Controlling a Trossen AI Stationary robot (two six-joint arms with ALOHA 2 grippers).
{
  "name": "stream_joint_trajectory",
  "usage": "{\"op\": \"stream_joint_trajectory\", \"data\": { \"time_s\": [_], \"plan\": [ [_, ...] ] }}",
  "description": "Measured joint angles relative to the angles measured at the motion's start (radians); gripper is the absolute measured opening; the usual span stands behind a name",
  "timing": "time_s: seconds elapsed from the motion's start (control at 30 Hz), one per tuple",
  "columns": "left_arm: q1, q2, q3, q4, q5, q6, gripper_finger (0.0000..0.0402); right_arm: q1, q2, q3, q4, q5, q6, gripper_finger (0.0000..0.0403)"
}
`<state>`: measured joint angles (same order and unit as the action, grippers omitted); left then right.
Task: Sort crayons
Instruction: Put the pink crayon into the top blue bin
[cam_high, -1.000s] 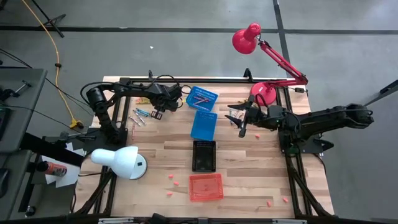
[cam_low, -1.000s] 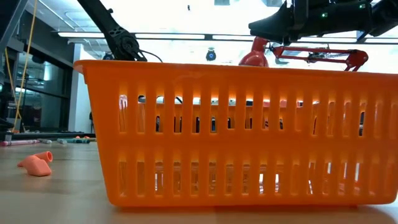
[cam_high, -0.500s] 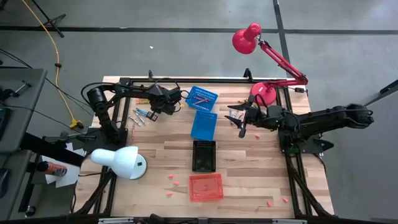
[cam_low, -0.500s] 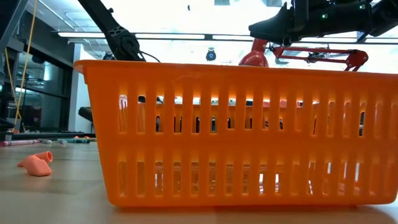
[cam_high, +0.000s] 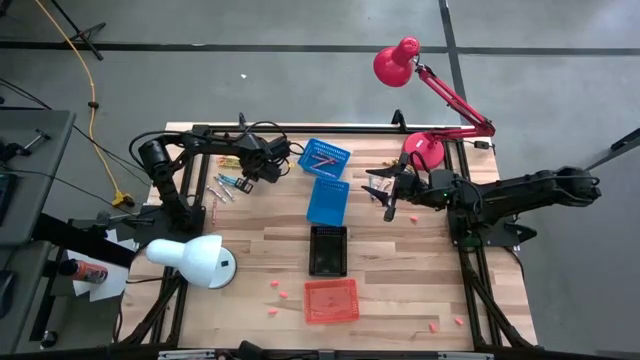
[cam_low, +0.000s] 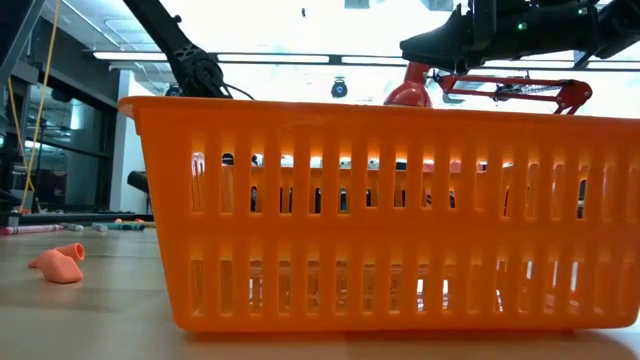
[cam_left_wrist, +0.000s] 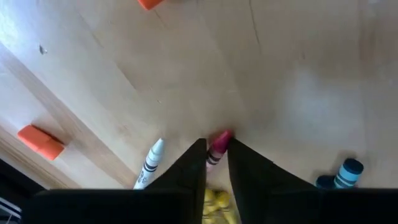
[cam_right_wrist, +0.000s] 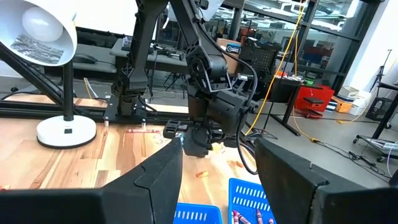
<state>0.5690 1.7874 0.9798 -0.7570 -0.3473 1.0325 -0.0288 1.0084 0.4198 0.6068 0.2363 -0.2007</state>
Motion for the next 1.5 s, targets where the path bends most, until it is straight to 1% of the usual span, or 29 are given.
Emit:
{"op": "stream_joint_trajectory", "data": {
  "time_s": [0.1,0.13,0.5,0.67,0.8,0.9,1.0,1.07,1.17,1.23,1.27,1.37,1.5],
  "plan": [
    [-0.006,0.000,0.000,0.017,-0.005,-0.010,0.0014,0.000,0.000,0.000,-0.001,0.000,0.000,0.0196],
    [-0.011,0.000,0.000,0.028,-0.009,-0.022,0.0008,0.000,0.000,0.000,-0.001,0.000,-0.001,0.0196],
    [-0.085,-0.003,0.001,0.050,-0.040,-0.070,0.0001,0.000,0.000,0.000,-0.001,0.000,-0.002,0.0196],
    [-0.130,-0.019,0.063,0.010,-0.038,-0.134,0.0000,0.000,0.000,0.000,-0.006,0.000,-0.002,0.0196],
    [-0.165,-0.070,0.121,0.016,0.020,-0.185,0.0000,0.000,0.000,0.000,-0.014,0.000,0.000,0.0196],
    [-0.179,-0.143,0.143,0.076,0.107,-0.254,0.0000,0.000,0.000,0.000,-0.026,0.000,0.000,0.0196],
    [-0.179,-0.240,0.143,0.181,0.242,-0.342,0.0000,0.000,0.000,0.000,-0.040,0.000,0.001,0.0196],
    [-0.175,-0.307,0.140,0.268,0.356,-0.420,0.0000,0.000,0.000,0.000,-0.044,0.000,0.001,0.0196],
    [-0.169,-0.413,0.070,0.491,0.520,-0.529,0.0000,0.000,0.000,0.000,-0.049,0.000,0.012,0.0196],
    [-0.172,-0.472,-0.003,0.673,0.591,-0.589,0.0000,0.000,0.000,0.000,-0.050,0.000,0.017,0.0196],
    [-0.175,-0.497,-0.044,0.758,0.612,-0.619,0.0000,0.000,0.000,0.000,-0.050,0.000,0.017,0.0196],
    [-0.186,-0.536,-0.176,1.015,0.617,-0.686,0.0000,0.000,0.000,0.000,-0.050,0.000,0.017,0.0196],
    [-0.186,-0.527,-0.316,1.273,0.602,-0.740,0.0000,0.000,0.000,0.000,-0.049,0.000,0.017,0.0196]
  ]
}}
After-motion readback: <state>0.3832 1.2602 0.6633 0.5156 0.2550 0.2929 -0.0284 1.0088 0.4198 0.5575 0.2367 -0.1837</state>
